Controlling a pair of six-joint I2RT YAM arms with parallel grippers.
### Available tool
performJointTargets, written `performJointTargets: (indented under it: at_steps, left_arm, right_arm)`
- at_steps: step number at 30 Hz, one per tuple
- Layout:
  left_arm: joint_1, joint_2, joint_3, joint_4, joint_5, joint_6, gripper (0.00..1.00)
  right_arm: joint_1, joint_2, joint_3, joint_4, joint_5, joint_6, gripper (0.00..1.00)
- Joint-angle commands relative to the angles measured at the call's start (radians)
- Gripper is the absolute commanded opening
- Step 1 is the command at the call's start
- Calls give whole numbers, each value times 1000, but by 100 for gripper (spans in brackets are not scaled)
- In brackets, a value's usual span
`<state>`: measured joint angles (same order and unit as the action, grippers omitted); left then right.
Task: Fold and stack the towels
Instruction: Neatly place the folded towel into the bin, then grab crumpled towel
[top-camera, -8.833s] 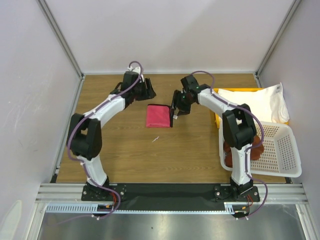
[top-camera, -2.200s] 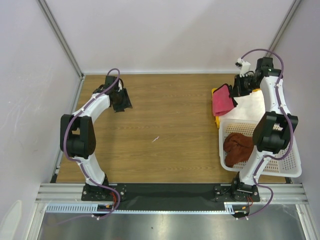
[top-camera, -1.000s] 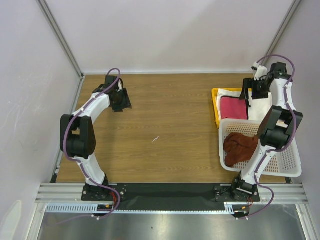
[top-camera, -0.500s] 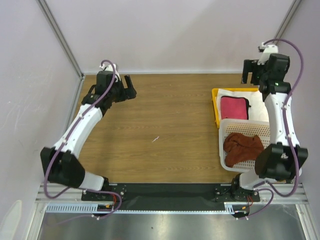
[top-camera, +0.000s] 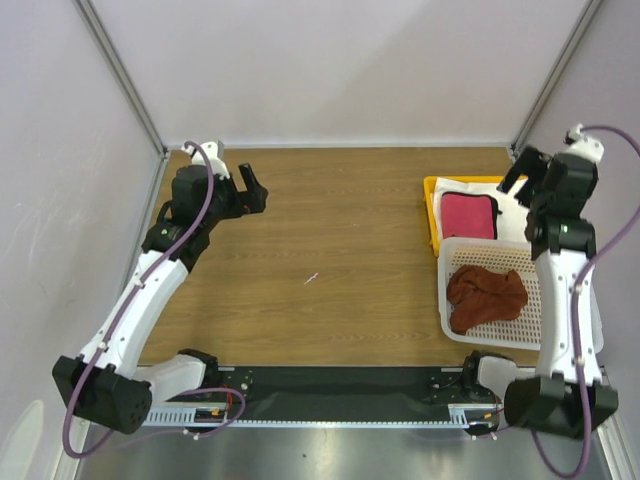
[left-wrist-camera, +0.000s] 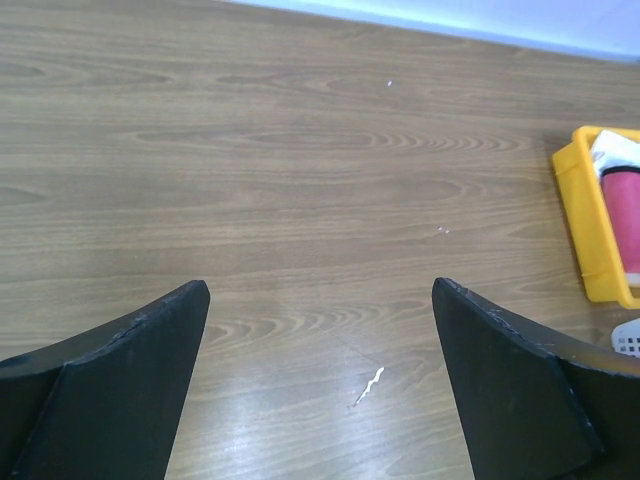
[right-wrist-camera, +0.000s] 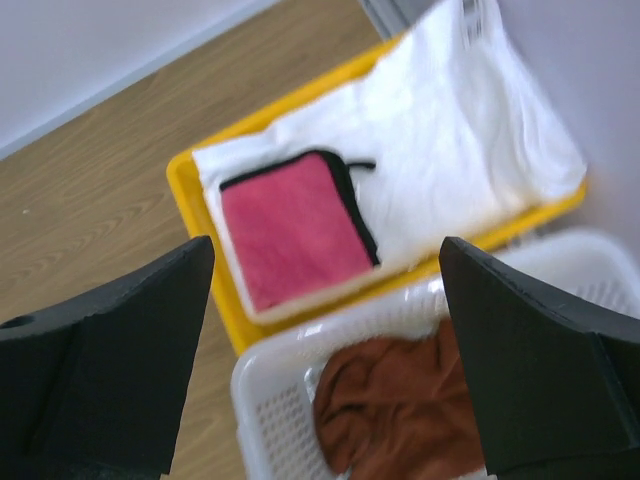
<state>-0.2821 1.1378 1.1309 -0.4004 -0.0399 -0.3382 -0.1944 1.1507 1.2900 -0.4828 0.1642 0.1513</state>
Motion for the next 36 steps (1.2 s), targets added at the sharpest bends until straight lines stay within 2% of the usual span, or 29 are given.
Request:
performJointTargets:
  at_steps: [1,3,7,10,15,24,32,36]
  left_arm:
    - [-2,-42,-48,57,32,13,100]
    - [-3,-65,-91,113,80,-4,100]
    - [-2,-90,-225,247,84,-86,100]
    - [-2,-89,-287,322,87,-102,100]
    - [-3,-99,-313,350,66,-111,100]
    - [-2,-93,-315,301,41,-122,100]
    - [-2,-75,-319,249,-2,-139,100]
    - [-2,-62,-309,226,-15,-143,100]
  right_arm:
    - [-11,-146,-64,-80,43,201,100]
    - [-11,-184,-104,-161,47,246,100]
    - [-20,-233,-133,-353,86,338,100]
    - [-22,-226,-167,-398,33,383,100]
    - [-16,-183,-302,-424,-6,421,99]
    - [-16,-111,-521,-254,-21,495,97]
    - [-17,-29,-675,-7,-87,507,93]
    - [-16,6,-710,52,-101,528,85]
